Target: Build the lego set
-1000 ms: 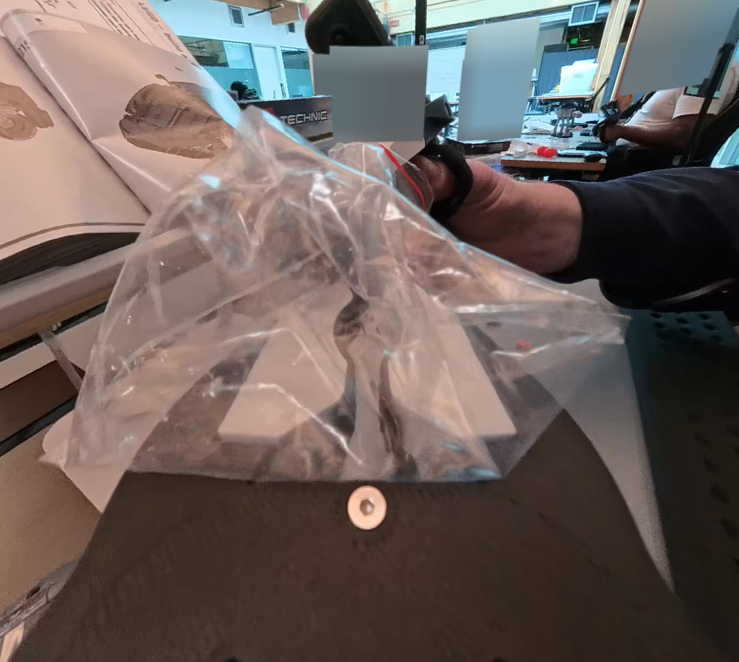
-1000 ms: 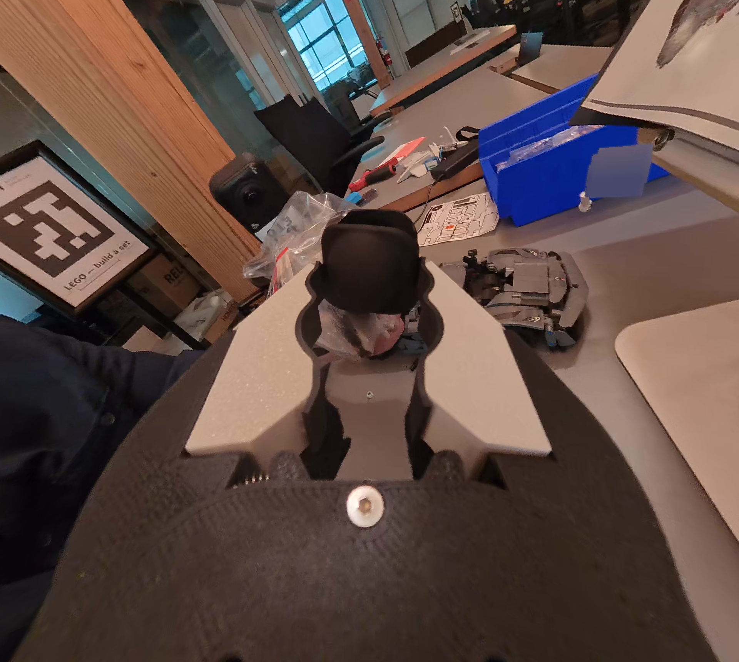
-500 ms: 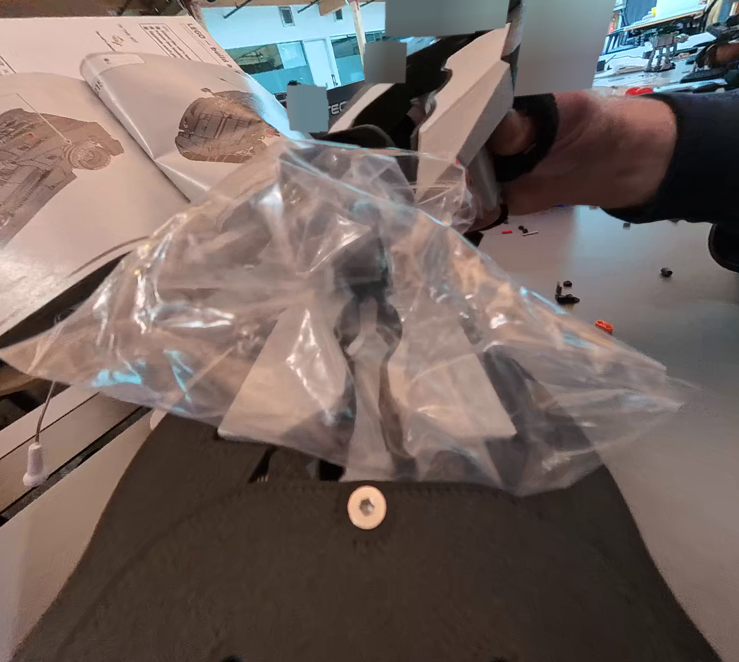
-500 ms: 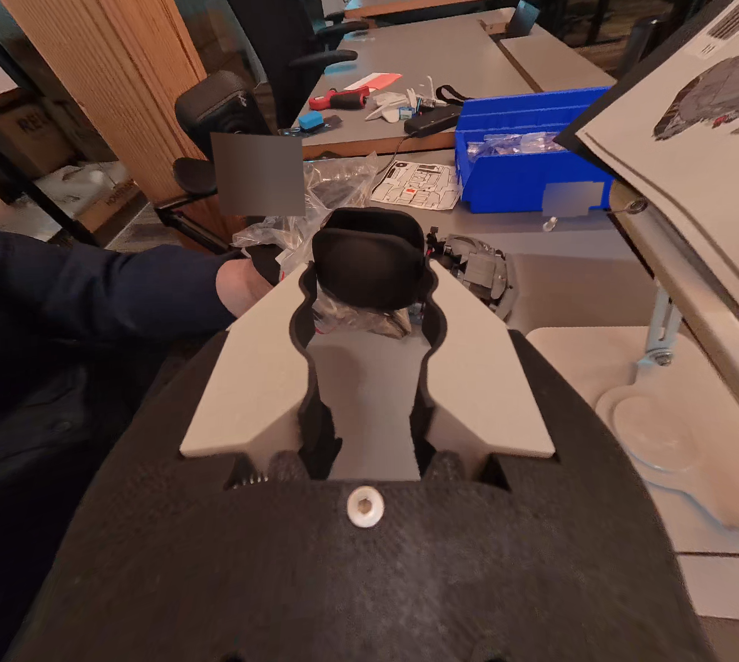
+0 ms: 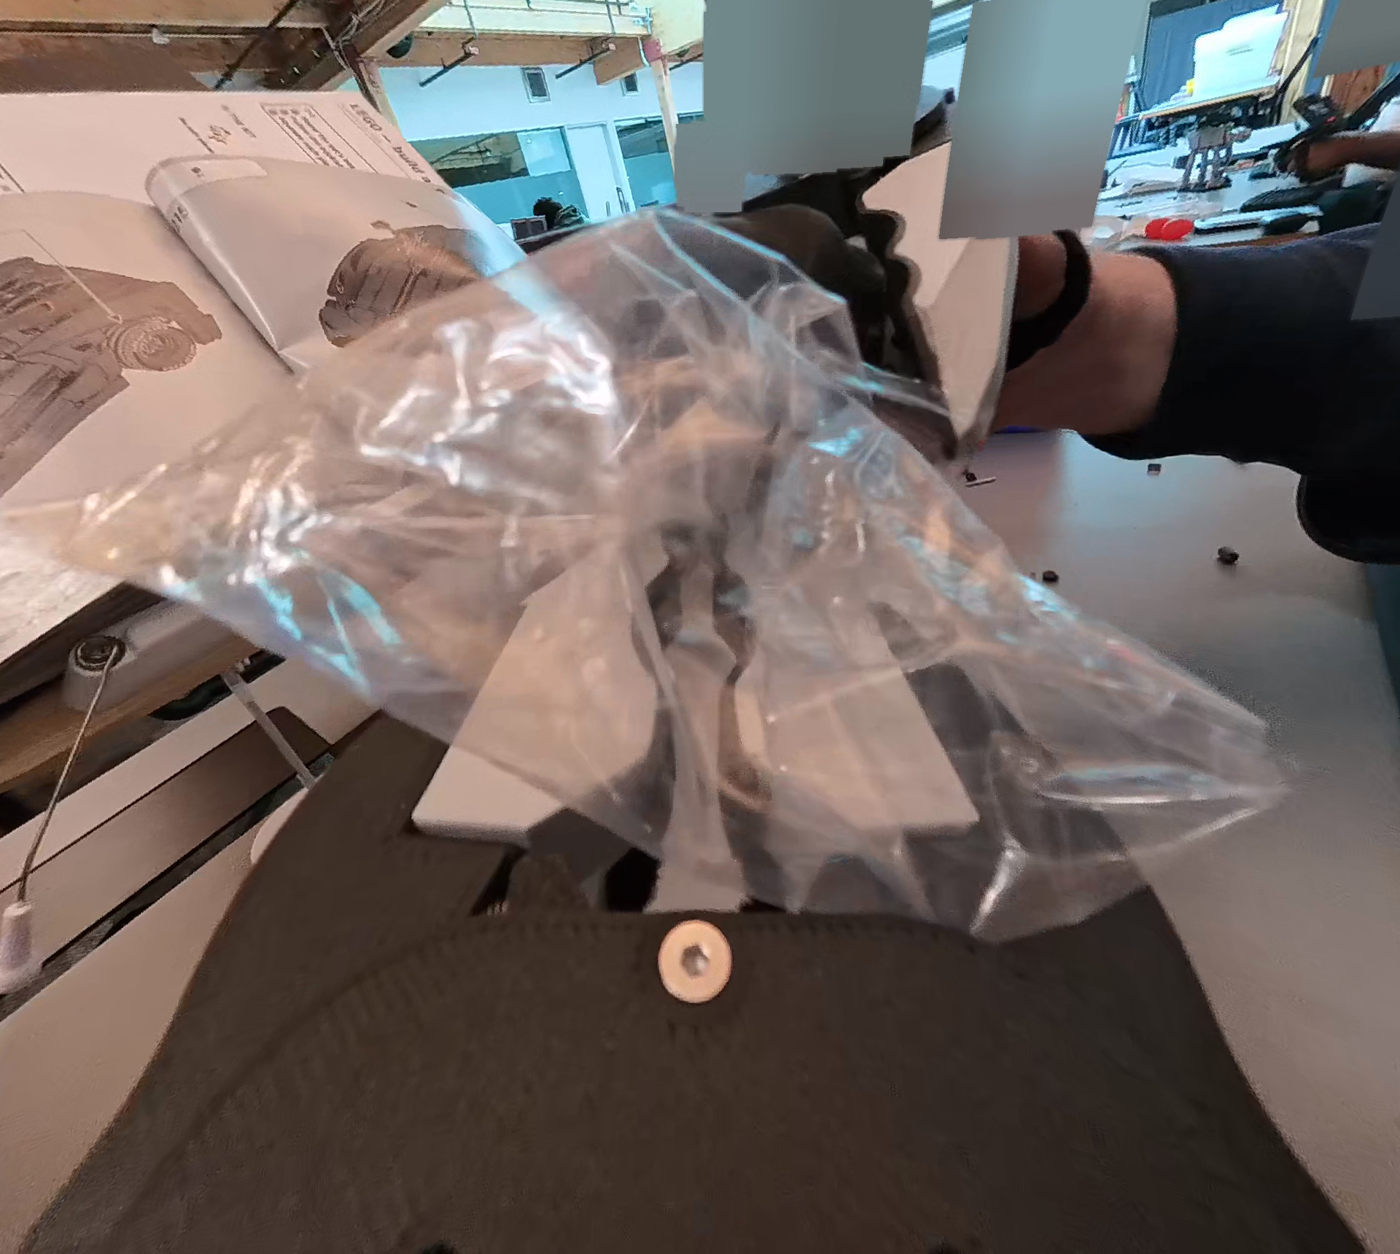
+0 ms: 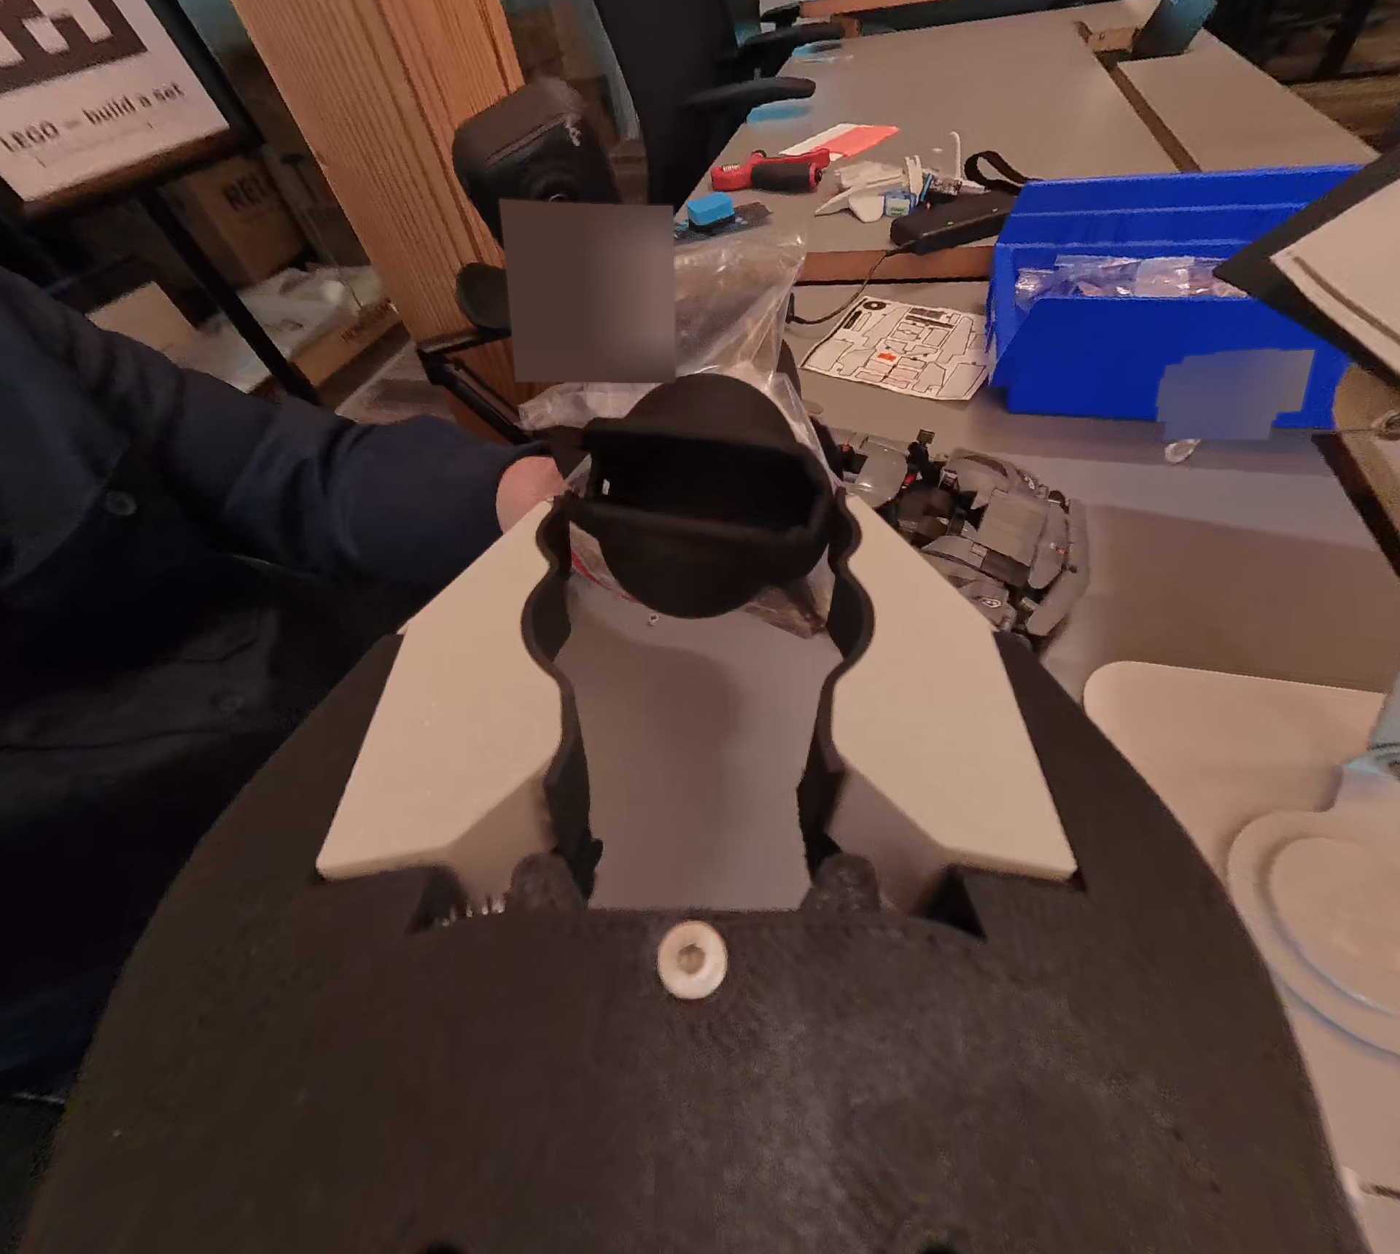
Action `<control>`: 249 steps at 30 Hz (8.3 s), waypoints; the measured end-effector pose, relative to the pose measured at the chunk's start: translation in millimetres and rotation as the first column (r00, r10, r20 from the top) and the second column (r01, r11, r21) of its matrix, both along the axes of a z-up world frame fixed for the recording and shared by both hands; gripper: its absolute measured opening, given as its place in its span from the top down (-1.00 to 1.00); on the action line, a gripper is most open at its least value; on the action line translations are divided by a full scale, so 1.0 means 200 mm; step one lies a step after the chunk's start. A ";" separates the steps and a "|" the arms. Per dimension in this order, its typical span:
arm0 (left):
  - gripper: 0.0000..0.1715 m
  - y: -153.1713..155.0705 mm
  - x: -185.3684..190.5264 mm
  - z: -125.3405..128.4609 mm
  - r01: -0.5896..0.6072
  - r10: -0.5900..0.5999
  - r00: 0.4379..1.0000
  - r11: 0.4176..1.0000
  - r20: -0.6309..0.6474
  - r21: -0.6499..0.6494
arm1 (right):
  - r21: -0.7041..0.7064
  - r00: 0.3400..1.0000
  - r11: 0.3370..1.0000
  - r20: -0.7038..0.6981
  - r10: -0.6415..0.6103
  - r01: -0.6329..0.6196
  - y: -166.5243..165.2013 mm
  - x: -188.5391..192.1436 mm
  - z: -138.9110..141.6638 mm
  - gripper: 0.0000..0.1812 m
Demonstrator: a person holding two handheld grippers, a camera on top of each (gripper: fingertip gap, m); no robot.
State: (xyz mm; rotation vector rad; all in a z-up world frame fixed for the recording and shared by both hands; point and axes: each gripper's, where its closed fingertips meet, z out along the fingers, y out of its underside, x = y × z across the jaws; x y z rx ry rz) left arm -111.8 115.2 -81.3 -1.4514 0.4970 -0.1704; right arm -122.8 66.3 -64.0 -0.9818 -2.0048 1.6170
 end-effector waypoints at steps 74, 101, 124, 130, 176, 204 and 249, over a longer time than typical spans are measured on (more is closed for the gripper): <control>1.00 -0.32 0.18 -0.77 0.394 -0.247 0.912 0.306 0.328 -0.867 | 0.452 0.788 0.821 0.615 -0.006 -0.347 -0.02 0.42 -0.96 0.16; 1.00 0.02 -0.20 -0.45 -0.114 0.152 0.988 0.761 0.005 -0.639 | 0.249 0.843 0.926 0.395 -0.366 0.285 0.31 0.12 -0.51 1.00; 1.00 0.07 -0.10 -0.31 -0.258 0.101 0.937 0.847 -0.335 -0.465 | 0.335 0.848 0.911 0.383 -0.367 0.243 0.29 0.13 -0.51 1.00; 1.00 0.09 -0.15 -0.30 -0.294 0.166 0.940 0.838 -0.299 -0.460 | 0.398 0.855 0.865 0.284 -0.434 0.306 0.40 0.15 -0.41 0.61; 1.00 0.05 -0.05 -0.37 0.119 0.075 0.945 0.828 0.319 -0.548 | 0.346 0.956 0.900 0.029 -0.291 0.263 0.25 0.01 -0.56 0.55; 1.00 0.00 -0.05 -0.54 0.156 0.082 0.943 0.749 0.323 -0.644 | 0.370 0.761 0.848 0.647 0.059 -0.380 -0.07 0.66 -0.92 0.36; 1.00 -0.01 0.10 -0.46 0.240 -0.003 0.921 0.791 0.389 -0.562 | -0.078 0.820 0.906 0.463 -0.336 0.416 0.23 0.05 -0.69 0.69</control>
